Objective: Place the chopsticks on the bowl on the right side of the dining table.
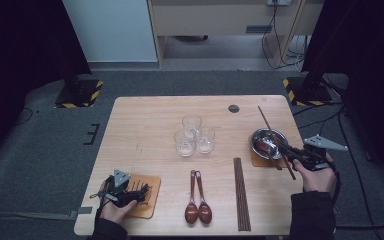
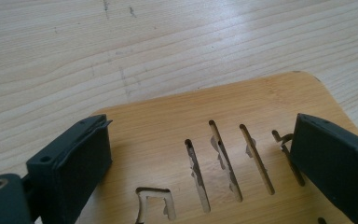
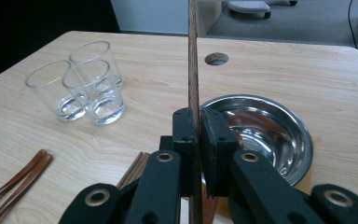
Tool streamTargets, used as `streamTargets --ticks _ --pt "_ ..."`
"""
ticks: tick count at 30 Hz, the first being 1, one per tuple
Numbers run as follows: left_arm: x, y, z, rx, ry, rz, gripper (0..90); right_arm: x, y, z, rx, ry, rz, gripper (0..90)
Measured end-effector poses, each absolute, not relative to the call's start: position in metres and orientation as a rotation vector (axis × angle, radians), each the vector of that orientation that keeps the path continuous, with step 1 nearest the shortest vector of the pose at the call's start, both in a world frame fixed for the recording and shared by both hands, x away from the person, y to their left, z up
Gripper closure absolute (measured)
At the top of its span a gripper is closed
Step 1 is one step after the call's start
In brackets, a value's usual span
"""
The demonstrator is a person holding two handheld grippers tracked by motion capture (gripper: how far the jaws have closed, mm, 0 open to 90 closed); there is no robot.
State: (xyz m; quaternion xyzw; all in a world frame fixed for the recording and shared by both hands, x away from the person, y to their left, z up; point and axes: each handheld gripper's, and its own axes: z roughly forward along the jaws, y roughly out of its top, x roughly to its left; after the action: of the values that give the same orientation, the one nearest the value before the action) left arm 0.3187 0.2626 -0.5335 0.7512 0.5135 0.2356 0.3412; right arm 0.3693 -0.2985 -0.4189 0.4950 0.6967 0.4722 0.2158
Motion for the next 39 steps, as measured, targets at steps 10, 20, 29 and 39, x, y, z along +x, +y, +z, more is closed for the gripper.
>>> streamTargets --ticks 10,20,29,39 --pt "0.319 0.263 -0.534 1.955 1.336 0.613 4.1 0.384 -0.307 -0.424 1.39 1.931 1.283 85.0" --pt "0.319 0.263 -0.534 1.954 1.336 0.613 4.1 0.399 -0.311 -0.433 1.404 1.942 1.249 84.9" --pt "0.319 0.263 -0.534 1.955 1.336 0.613 4.1 0.409 -0.317 -0.437 1.409 1.947 1.223 85.0" --pt "0.319 0.263 -0.533 1.955 1.336 0.613 4.0 0.425 -0.321 -0.45 1.435 1.963 1.185 85.0"
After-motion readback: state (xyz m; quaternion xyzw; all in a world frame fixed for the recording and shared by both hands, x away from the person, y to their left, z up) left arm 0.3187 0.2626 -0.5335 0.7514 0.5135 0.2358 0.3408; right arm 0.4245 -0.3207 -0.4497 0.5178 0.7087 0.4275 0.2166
